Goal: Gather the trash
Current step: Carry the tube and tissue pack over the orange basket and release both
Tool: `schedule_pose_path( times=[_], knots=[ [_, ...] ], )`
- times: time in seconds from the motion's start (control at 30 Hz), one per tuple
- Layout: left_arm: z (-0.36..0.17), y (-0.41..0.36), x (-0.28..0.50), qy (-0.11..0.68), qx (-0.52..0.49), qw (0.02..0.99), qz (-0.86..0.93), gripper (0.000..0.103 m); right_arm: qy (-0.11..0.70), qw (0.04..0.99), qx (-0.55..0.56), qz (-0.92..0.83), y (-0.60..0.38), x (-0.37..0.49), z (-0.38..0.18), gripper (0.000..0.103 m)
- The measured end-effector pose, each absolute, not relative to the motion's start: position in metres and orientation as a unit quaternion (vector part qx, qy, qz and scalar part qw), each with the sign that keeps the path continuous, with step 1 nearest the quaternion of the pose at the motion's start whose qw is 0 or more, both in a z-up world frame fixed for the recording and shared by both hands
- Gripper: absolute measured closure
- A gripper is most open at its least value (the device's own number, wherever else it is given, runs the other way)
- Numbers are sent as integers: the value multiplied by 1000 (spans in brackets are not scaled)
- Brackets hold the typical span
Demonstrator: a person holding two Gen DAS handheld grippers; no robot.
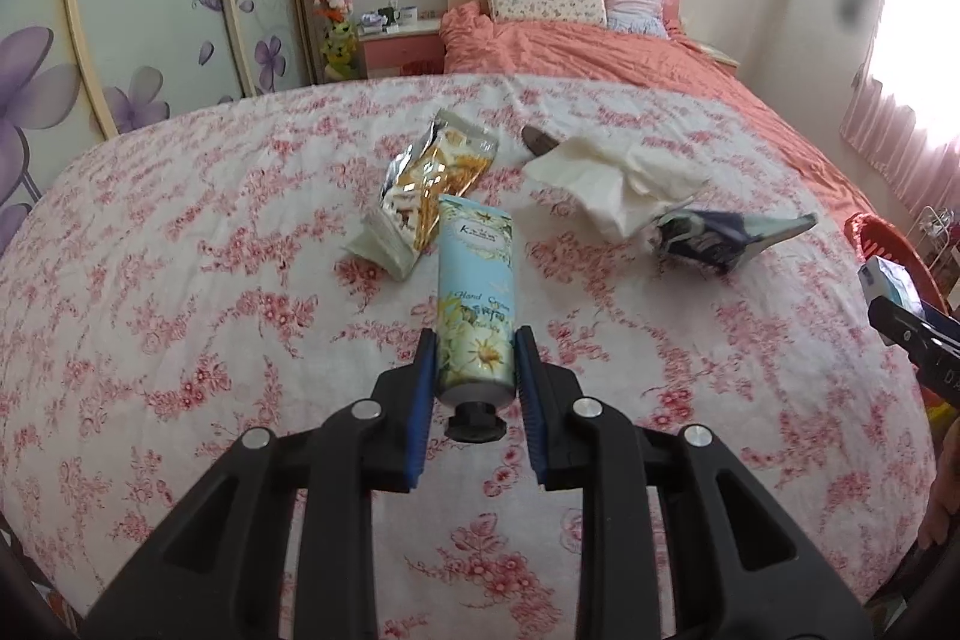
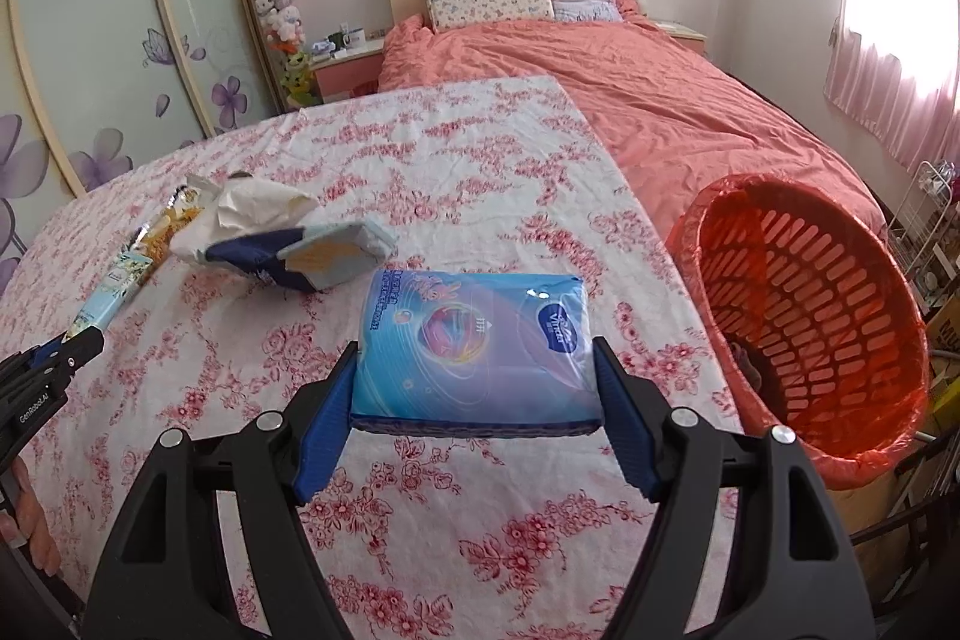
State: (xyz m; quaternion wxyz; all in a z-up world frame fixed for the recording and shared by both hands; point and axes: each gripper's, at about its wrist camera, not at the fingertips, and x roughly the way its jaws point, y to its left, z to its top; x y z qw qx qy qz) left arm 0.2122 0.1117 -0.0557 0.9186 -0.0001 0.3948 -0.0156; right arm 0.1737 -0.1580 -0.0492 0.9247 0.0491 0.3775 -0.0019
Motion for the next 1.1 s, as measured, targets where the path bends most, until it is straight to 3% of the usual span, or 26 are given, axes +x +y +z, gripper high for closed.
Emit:
schedule_pose_path(
  times=[0.47, 1.1],
  knots=[
    [10, 39, 189, 334, 5, 938, -95, 77, 310, 948, 71, -25, -198, 142, 0, 30],
    [25, -149, 195, 317, 29, 906, -278, 77, 282, 941, 127, -137, -324, 129, 1, 30]
  ],
)
